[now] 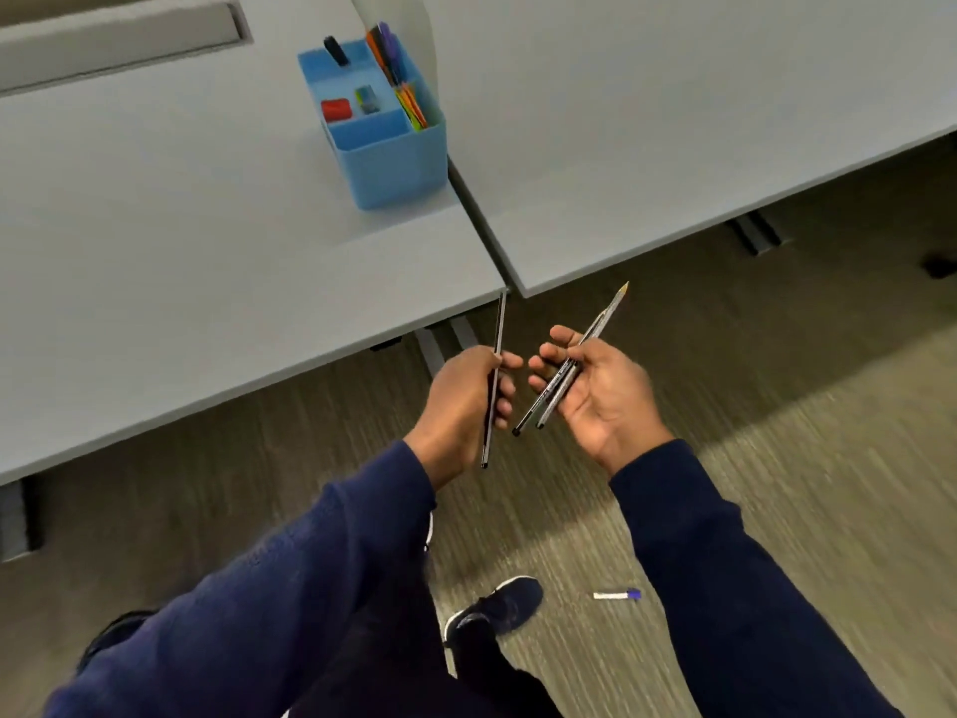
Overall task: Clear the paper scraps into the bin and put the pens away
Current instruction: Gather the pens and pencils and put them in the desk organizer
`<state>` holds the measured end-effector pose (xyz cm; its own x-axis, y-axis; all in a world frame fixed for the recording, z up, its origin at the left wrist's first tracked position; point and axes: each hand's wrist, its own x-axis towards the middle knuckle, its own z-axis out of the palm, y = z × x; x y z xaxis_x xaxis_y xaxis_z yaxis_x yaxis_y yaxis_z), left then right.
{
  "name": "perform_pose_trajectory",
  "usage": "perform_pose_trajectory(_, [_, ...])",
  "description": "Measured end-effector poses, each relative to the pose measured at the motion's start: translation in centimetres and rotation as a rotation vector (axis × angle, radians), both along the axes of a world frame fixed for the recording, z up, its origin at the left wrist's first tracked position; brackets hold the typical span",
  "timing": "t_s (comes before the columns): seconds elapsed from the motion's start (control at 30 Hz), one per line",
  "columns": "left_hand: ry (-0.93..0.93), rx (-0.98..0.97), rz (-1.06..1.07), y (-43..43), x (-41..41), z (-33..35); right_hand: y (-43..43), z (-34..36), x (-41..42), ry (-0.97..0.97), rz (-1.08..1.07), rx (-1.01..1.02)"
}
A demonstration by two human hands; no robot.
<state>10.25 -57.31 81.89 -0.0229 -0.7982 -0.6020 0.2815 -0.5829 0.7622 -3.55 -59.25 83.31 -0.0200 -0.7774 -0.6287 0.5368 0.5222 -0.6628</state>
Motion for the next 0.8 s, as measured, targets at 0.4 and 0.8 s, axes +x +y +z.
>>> perform_pose_trajectory(0.4, [-0.057,-0.111,0.16,-13.4,10.2,6.1,-14.6,6.5,10.9,-0.026,0.051,-0.092])
perform_pose_trajectory(0.8, [-0.067,-0.364,0.315,-26.3,16.9,9.4,-27.1,9.0,18.7,0.154,0.044,-0.383])
